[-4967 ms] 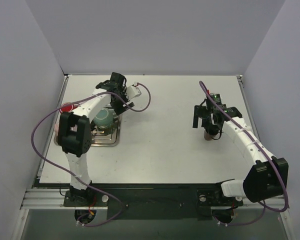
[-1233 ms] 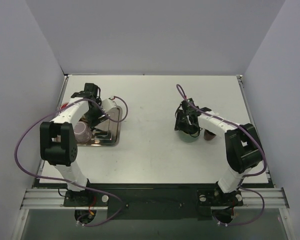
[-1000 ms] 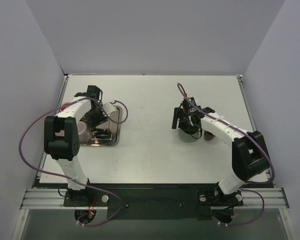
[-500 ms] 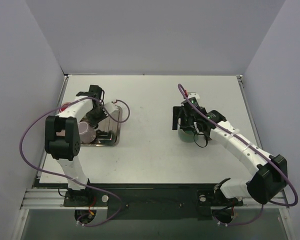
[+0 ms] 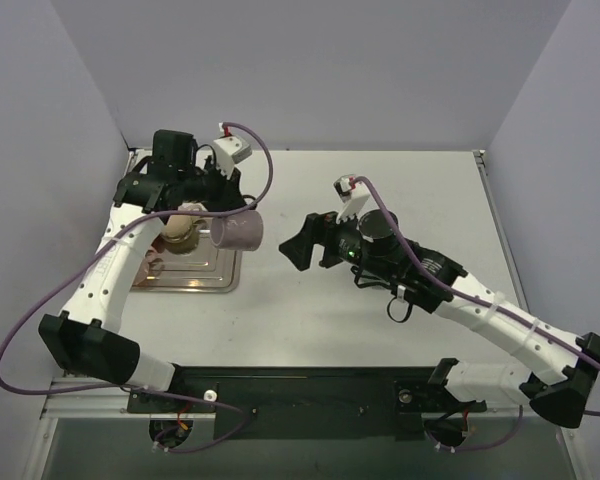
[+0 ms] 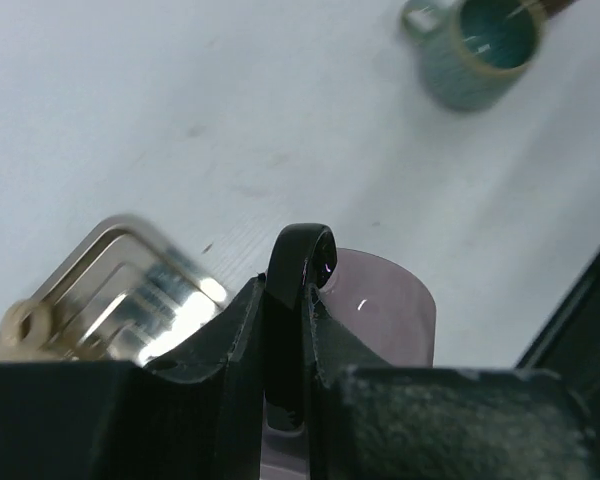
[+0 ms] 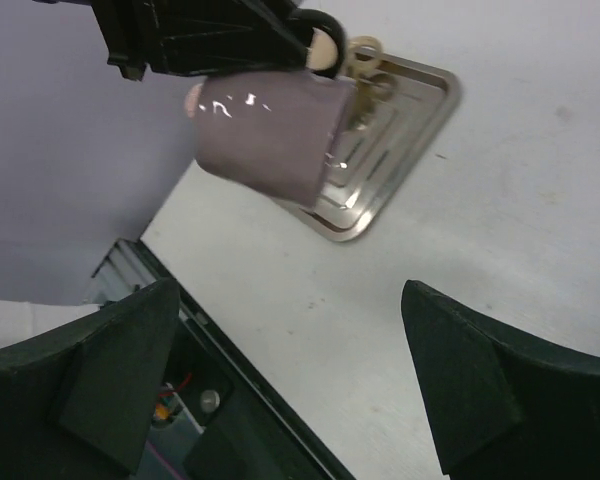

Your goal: Turn the mug right side up

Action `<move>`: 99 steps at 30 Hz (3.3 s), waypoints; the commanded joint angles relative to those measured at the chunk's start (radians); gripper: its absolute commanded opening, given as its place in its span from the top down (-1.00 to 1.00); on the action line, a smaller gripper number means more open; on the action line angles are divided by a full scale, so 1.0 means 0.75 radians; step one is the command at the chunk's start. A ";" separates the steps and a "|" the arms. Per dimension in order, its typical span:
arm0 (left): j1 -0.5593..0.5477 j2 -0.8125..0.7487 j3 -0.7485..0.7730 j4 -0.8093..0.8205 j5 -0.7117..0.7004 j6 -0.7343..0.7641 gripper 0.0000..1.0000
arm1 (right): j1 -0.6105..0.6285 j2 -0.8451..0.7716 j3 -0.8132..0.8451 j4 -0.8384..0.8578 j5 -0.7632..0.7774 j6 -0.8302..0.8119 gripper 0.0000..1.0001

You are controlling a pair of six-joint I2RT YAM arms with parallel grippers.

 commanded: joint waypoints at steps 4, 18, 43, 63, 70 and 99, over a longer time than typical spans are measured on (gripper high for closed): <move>-0.091 -0.055 0.103 0.191 0.572 -0.522 1.00 | 0.005 0.164 0.012 0.454 -0.306 0.210 -0.75; -0.120 -0.088 0.114 0.076 0.411 -0.380 -0.84 | -0.001 0.160 0.038 0.291 -0.100 0.129 1.00; 0.322 0.368 -0.174 -0.034 -0.982 0.627 -0.67 | -0.233 1.093 0.460 -0.487 0.101 -0.029 1.00; 0.459 0.472 -0.360 -0.038 -0.990 1.073 -0.51 | -0.190 0.755 0.421 -0.618 0.281 -0.037 -0.60; 0.469 0.566 -0.298 -0.058 -0.990 1.073 -0.19 | -0.169 0.716 0.413 -0.644 0.340 -0.055 -0.60; 0.277 0.088 0.512 -0.572 0.520 0.133 1.00 | 0.142 0.175 0.243 -0.077 0.089 -0.195 -0.75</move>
